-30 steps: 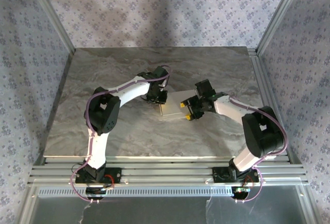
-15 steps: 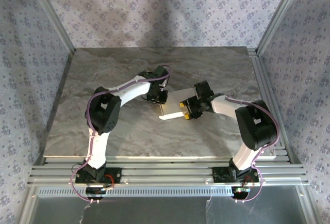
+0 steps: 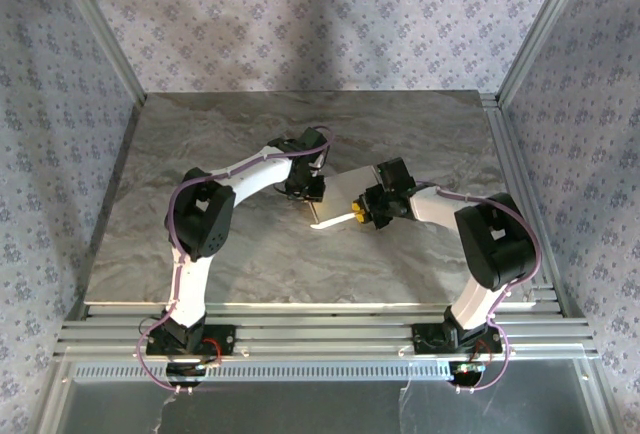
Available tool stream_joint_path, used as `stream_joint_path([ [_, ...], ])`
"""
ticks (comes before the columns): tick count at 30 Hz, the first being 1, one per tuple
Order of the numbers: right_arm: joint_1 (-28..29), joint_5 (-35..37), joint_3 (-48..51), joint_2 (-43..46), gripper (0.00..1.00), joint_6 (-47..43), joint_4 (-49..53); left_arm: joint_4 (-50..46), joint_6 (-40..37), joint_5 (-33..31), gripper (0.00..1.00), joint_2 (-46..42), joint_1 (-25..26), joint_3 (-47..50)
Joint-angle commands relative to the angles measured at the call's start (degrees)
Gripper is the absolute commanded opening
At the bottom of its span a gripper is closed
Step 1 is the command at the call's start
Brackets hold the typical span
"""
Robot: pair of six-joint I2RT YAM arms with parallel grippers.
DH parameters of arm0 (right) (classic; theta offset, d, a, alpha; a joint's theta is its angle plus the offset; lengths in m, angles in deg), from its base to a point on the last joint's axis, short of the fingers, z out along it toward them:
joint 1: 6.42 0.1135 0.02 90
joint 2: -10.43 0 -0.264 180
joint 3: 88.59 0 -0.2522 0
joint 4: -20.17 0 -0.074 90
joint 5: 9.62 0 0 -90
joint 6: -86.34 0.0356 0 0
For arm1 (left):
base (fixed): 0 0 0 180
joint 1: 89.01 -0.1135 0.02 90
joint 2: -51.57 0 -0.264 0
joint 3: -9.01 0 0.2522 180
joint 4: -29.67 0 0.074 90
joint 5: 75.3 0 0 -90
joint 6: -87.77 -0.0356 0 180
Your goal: Fold the paper box
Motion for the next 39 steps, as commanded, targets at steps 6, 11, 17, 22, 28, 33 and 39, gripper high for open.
stream_joint_path([
  [6, 0.4, 3.1, -1.6, -0.4, 0.04, -1.0, 7.4, 0.2, 8.1, 3.7, 0.33, -10.2, -1.0, 1.6],
  [11, 0.6, 3.3, -3.1, -0.1, 0.03, -1.4, 9.3, 2.7, 11.2, 6.7, 0.31, -11.3, -1.2, 6.8],
  [17, 0.6, 3.9, -5.3, 0.4, 0.03, -2.2, 12.7, 5.0, 17.6, 6.5, 0.30, -12.5, -1.2, 12.4],
  [22, 0.7, 3.3, -6.5, -0.3, 0.03, -2.1, 14.2, 7.0, 24.0, 5.4, 0.29, -13.7, -0.1, 15.1],
  [28, 0.7, 3.4, -8.5, -0.2, 0.02, -2.0, 16.4, 10.2, 33.0, 4.2, 0.30, -14.8, 0.7, 18.2],
  [33, 0.5, 3.2, -11.6, -0.2, 0.00, -2.7, 20.3, 13.0, 37.4, 0.9, 0.39, -19.6, 0.1, 21.2],
  [39, 0.3, 2.9, -13.8, 0.3, 0.00, -2.3, 23.9, 20.3, 43.1, 3.0, 0.44, -23.7, -1.9, 25.7],
])
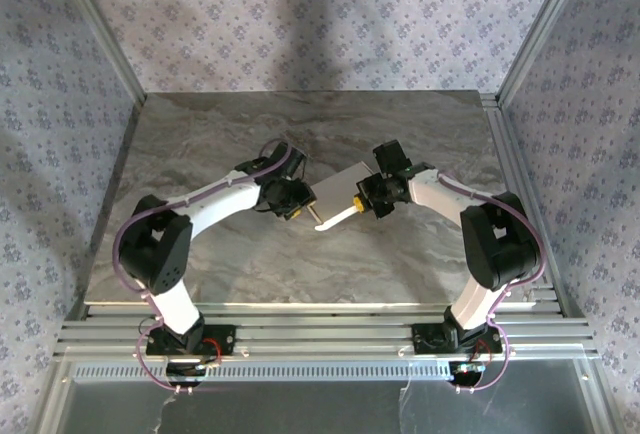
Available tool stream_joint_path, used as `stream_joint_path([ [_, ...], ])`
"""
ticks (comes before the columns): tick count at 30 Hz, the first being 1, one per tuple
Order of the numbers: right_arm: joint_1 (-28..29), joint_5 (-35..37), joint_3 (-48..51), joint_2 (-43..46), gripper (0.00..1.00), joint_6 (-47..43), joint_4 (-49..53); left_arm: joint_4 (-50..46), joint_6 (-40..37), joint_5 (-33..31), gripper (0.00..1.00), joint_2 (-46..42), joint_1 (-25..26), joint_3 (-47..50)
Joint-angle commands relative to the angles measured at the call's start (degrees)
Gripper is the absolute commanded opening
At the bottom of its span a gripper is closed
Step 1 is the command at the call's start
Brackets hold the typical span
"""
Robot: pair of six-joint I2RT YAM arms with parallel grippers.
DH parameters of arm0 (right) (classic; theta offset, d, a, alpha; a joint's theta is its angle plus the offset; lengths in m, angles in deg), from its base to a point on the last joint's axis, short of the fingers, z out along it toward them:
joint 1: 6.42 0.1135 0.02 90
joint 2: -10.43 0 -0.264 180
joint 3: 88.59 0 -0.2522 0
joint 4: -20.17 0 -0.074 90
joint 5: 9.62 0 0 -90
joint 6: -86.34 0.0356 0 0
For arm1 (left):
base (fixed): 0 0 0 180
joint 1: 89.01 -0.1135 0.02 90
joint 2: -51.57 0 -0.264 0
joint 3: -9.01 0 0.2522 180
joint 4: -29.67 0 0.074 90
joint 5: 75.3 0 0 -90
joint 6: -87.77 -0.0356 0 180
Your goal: Fold the paper box
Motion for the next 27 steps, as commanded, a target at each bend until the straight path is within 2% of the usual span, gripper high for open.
stream_joint_path([
  [1, -0.1, 1.1, -2.1, 0.5, 0.00, 0.1, 6.0, 5.5, 5.6, -0.2, 0.46, -3.4, -0.8, 1.9],
  [3, -0.2, 1.1, -2.7, 0.9, 0.00, 1.0, 6.8, 7.4, 6.6, -0.8, 0.62, -4.9, -0.8, 2.7],
  [5, -0.5, 0.5, -3.3, 1.3, 0.00, 2.0, 7.3, 9.5, 10.4, 0.0, 0.70, -5.5, -1.1, 4.6],
  [8, -0.9, -1.1, -4.3, 1.1, 0.00, 3.4, 8.0, 18.0, 17.7, 2.1, 0.70, -6.7, -1.5, 10.7],
  [14, -1.8, -3.3, -4.7, 0.8, 0.00, 6.3, 8.1, 33.4, 29.5, -0.8, 0.76, -8.1, -1.1, 19.4],
  [19, -2.5, -3.9, -6.1, 0.4, 0.00, 6.7, 9.1, 38.1, 33.5, -1.7, 0.79, -5.5, 0.3, 20.4],
  [24, -2.6, -4.1, -5.8, 0.2, 0.00, 6.6, 9.0, 49.0, 37.2, -3.6, 0.79, -0.8, 2.7, 22.2],
  [27, -2.8, -4.1, -5.4, 0.2, 0.00, 6.5, 8.8, 47.1, 36.9, -2.1, 0.82, 0.2, 4.0, 21.9],
])
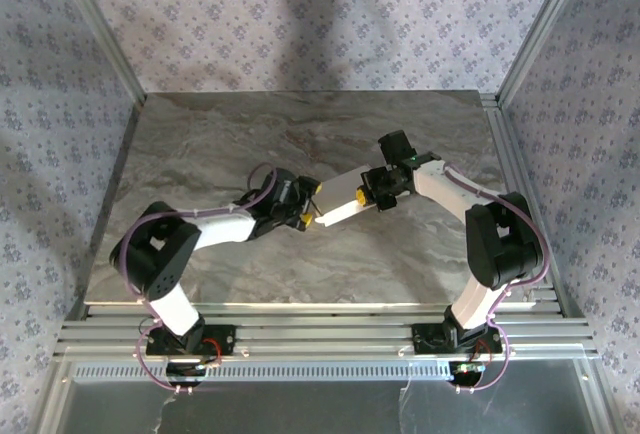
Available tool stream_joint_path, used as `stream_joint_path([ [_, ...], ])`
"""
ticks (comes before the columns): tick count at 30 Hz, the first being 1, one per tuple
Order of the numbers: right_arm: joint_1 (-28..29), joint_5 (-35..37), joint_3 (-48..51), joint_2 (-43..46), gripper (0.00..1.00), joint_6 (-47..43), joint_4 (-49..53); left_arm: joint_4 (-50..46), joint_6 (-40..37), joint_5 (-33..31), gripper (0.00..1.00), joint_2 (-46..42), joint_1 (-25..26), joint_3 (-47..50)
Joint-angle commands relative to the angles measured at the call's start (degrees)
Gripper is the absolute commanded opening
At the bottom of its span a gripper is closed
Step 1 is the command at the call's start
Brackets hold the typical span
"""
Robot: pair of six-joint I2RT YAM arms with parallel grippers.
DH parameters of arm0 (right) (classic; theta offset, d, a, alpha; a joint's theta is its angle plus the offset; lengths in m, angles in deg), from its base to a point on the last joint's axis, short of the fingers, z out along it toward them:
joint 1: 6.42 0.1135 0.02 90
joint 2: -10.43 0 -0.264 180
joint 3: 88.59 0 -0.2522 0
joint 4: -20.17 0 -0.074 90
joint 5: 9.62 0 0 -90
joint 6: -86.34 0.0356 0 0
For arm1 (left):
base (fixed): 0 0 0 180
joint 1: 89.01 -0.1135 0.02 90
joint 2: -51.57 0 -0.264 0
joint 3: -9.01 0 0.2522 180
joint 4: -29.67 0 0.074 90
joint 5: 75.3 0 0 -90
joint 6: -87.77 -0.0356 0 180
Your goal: Fold the paper box
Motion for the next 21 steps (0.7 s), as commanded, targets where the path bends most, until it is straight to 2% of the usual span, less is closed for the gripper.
stream_joint_path([
  [1, -0.5, -0.6, -0.5, 0.1, 0.00, 0.8, 2.3, 0.8, 2.4, -0.5, 0.83, -0.4, 1.3, 0.3],
  [3, -0.6, -0.7, -0.3, 0.0, 0.00, 0.2, 2.3, -1.5, 1.2, -2.7, 0.83, -2.4, 1.5, 1.0],
  [9, -0.4, -0.9, 2.6, 0.4, 0.00, 0.4, 0.8, 6.1, 3.0, -4.2, 0.77, 2.0, 2.6, 1.9],
  [13, -0.5, -1.1, 3.2, 0.5, 0.00, 0.3, 0.5, 14.1, 6.1, -7.4, 0.63, 4.8, 2.8, 3.9],
  [19, -0.8, -1.1, 3.7, 0.7, 0.00, -0.2, 0.6, 14.5, 5.3, -8.5, 0.46, 4.2, 2.6, 3.4],
  [21, -1.1, -1.1, 4.0, 0.5, 0.00, -1.3, 1.1, 12.9, 5.1, -8.1, 0.43, 3.9, 2.5, 3.3],
])
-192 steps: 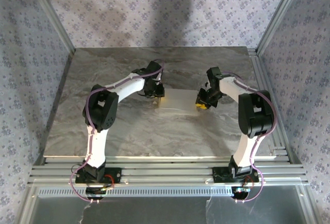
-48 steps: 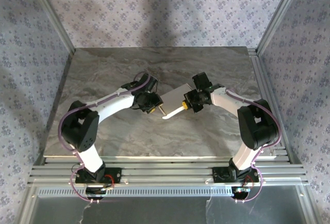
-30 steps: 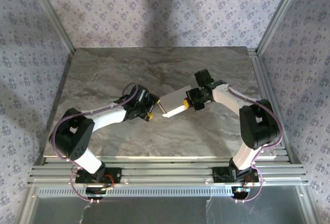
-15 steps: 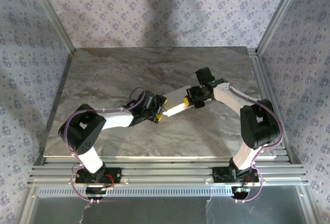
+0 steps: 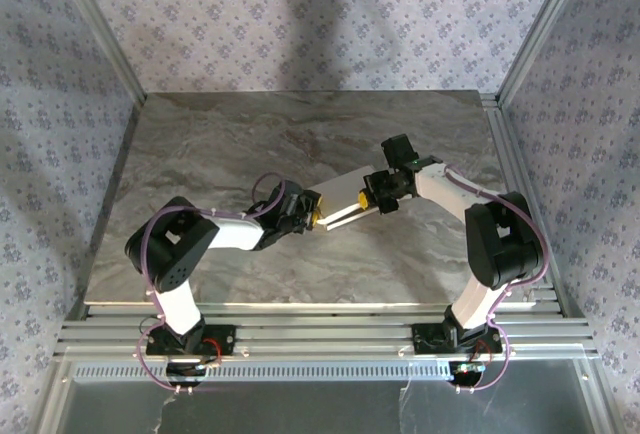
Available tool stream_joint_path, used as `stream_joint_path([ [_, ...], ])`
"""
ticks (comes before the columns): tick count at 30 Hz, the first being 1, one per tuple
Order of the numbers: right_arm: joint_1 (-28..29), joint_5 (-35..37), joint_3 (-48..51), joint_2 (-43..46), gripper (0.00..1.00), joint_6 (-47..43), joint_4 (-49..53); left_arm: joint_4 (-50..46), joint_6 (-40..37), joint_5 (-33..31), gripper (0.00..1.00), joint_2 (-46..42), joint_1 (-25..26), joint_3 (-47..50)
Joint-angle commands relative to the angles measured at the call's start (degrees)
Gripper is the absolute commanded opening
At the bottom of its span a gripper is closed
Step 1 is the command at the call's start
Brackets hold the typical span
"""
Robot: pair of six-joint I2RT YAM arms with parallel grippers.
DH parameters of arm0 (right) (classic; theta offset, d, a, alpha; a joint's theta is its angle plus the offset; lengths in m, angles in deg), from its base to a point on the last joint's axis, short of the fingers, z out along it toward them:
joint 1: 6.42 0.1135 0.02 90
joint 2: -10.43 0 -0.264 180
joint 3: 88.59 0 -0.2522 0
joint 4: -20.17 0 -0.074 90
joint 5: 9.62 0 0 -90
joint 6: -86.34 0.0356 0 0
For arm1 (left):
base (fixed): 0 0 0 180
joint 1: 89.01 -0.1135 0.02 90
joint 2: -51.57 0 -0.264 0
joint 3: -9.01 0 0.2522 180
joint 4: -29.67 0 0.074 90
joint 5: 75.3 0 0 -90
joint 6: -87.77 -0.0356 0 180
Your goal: Fold the paper box
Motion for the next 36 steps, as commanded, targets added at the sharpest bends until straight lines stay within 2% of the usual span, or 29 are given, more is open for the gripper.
stream_joint_path([
  [1, -0.4, -0.2, 1.5, 0.3, 0.00, -1.9, 3.6, 2.0, 0.4, -1.3, 0.42, -0.2, -0.1, -0.1],
  [6, -1.4, 0.8, 1.4, 0.3, 0.01, -5.5, 5.7, 1.5, 0.1, 0.8, 0.42, 0.3, -0.1, 0.5],
  [13, -1.7, 1.0, -0.4, 1.1, 0.34, -7.1, 8.4, -0.8, -1.3, 1.7, 0.41, 0.4, -0.3, 0.1],
  [20, -1.6, 2.0, -4.2, 1.9, 0.50, -9.7, 12.8, -2.3, -2.7, 2.2, 0.41, 0.4, -0.4, -1.0],
  [28, -1.6, 1.6, 1.5, 1.8, 0.51, -9.6, 7.9, -3.0, -3.3, 3.2, 0.38, 1.0, -0.4, -1.2],
  [36, -1.4, 1.8, 3.1, -1.8, 0.45, -11.2, 5.0, -3.4, -3.6, 3.6, 0.37, 1.2, -0.4, -1.5],
])
